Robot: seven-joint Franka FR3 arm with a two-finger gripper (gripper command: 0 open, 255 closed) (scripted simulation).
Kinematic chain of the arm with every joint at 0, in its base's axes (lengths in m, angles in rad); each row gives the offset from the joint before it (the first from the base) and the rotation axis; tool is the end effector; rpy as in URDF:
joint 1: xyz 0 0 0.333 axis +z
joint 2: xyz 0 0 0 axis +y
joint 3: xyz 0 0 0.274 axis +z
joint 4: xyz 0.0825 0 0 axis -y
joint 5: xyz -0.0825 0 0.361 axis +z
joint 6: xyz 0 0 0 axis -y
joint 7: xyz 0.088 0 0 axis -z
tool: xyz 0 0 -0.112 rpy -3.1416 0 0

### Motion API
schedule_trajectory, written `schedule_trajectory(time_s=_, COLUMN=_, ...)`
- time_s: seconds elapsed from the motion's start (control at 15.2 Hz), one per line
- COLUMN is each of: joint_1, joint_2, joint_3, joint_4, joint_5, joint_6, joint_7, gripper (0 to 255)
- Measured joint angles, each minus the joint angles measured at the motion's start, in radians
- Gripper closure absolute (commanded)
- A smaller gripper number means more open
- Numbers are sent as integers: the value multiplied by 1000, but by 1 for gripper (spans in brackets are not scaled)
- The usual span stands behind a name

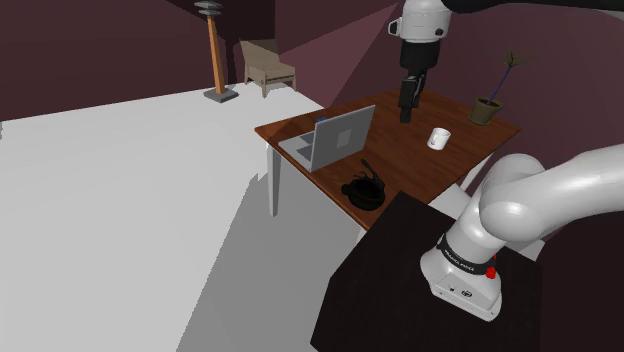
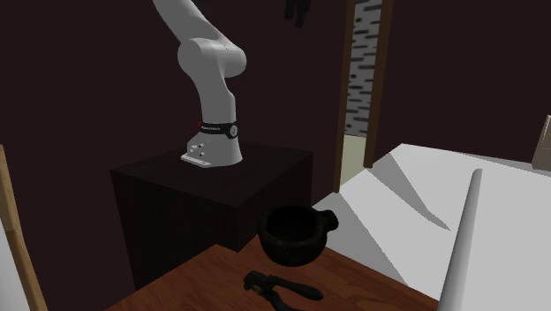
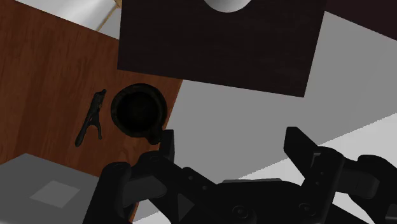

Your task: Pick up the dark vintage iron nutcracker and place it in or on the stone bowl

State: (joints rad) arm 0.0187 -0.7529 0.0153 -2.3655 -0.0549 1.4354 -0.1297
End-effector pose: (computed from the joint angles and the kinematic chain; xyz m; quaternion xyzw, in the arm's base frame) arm 0.3039 0.0044 0.5312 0.9925 0.0776 -0.0900 0.0282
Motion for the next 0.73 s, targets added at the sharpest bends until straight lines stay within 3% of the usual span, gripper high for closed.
schedule_trajectory(time_s=0.26, joint_1=-15, joint_2=-14, joint_3=-23, joint_4=-67, joint_5=-18, joint_6=72, joint_7=-7, gripper=0)
schedule_trajectory(time_s=0.73, joint_1=-77, joint_2=-20, joint_3=-111, joint_4=-273, joint_5=-87, joint_6=337, joint_7=-34, gripper=0)
